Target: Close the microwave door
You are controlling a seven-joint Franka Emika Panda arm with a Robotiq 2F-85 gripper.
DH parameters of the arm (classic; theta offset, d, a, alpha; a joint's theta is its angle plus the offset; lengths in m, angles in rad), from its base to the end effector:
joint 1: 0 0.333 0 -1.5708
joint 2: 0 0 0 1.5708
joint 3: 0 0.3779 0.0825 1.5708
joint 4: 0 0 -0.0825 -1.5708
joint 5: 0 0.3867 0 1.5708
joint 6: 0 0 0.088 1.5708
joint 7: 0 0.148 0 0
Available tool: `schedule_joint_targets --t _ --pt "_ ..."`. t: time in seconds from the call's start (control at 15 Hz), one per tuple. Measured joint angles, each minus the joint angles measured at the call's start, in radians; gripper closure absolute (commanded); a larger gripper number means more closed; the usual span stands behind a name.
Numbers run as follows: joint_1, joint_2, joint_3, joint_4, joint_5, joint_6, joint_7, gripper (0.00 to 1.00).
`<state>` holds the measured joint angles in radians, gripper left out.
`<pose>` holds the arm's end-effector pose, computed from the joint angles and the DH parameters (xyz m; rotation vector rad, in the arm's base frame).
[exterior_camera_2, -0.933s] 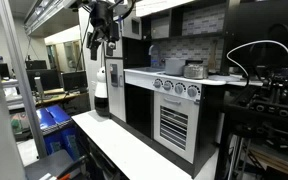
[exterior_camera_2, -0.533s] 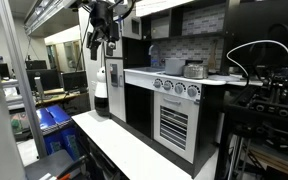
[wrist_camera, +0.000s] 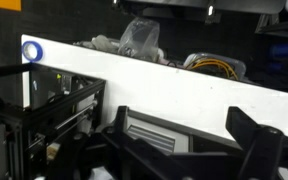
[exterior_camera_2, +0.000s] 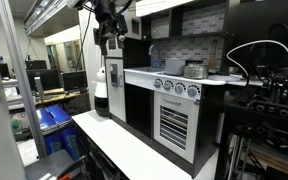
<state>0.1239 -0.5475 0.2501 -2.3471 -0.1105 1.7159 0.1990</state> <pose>0.3240 0.1258 0.5326 2.8773 0.2230 -0.0468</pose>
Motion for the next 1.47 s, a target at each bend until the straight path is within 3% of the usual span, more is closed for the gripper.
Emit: schedule_joint_targets --t 0.27,0.53,1.07,1.27,1.47 --pt "0.009 -0.010 0.010 0.037 -0.130 0.152 -0.006 0.00" --pt "0.009 -0.002 0.005 0.037 -0.218 0.405 -0.017 0.00" --pt "0.017 0.053 -0.046 0.017 -0.237 0.957 -0.166 0.00" --pt "0.083 0.077 -0.095 0.002 -0.153 1.110 -0.304 0.00" --pt "0.238 0.092 -0.189 -0.022 -0.021 1.202 -0.480 0.00"
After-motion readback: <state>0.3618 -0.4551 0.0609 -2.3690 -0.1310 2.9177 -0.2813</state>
